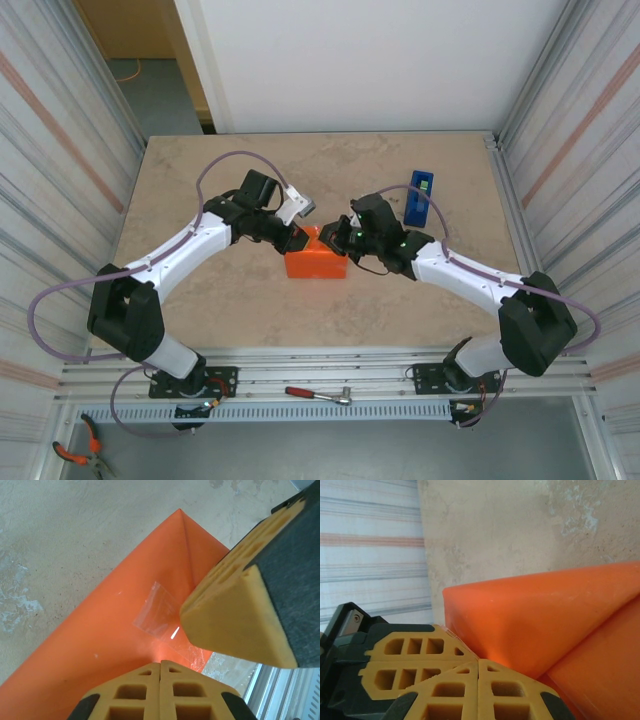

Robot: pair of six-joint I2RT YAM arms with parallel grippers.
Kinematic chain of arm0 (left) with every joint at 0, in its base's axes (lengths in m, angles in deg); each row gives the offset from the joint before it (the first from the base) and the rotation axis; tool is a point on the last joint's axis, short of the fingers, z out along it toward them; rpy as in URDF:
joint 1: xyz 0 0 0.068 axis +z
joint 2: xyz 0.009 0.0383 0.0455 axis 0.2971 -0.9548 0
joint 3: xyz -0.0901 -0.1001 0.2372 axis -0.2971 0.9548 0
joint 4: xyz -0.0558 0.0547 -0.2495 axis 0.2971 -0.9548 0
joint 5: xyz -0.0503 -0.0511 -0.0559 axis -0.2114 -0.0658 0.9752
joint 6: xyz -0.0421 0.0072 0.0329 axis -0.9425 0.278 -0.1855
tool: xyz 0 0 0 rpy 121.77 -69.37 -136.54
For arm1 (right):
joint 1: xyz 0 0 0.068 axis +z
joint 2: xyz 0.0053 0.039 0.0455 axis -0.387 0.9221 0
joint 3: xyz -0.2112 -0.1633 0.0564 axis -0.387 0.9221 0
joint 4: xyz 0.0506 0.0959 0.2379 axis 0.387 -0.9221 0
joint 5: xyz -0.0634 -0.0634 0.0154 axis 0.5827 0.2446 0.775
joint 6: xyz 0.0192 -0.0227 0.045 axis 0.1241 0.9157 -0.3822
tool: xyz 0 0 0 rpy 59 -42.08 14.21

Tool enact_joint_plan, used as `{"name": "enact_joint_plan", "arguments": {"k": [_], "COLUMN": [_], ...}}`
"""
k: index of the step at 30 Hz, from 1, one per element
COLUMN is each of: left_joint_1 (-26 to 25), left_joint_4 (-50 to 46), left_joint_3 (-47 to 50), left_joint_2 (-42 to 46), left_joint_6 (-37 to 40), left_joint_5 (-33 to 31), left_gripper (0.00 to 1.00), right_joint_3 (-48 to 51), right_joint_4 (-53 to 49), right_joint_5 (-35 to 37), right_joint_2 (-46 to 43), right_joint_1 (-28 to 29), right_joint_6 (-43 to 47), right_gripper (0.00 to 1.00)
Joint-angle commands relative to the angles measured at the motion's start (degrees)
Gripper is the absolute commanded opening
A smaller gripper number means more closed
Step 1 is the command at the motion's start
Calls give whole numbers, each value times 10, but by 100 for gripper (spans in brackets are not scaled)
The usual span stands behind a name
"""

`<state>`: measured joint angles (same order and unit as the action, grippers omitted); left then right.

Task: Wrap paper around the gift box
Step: Stick the wrapping paper to the gift box.

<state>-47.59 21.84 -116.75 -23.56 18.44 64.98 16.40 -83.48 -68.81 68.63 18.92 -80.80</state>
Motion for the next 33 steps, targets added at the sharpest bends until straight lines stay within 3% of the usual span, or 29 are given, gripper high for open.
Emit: {"name": "enact_joint_plan", "arguments": {"k": [1,14,33], "left_joint_1": [-18,-16,63], "left_joint_4": [-41,-39,68], "left_joint_3": [28,24,-10], "left_joint_2": [-22,-14,57], "left_joint_6": [11,7,-123], "left_joint_5": [-5,6,153], "left_gripper": [6,6,8], "right_joint_3": [-10,-63,-128], "right_joint_4": [-44,-185,-305], "right_joint_5": [19,77,101], "right_joint_2": [19,64,128], "right_joint_1": [8,41,71], "right_joint_6": [10,103,119], "right_gripper": [0,0,0]}}
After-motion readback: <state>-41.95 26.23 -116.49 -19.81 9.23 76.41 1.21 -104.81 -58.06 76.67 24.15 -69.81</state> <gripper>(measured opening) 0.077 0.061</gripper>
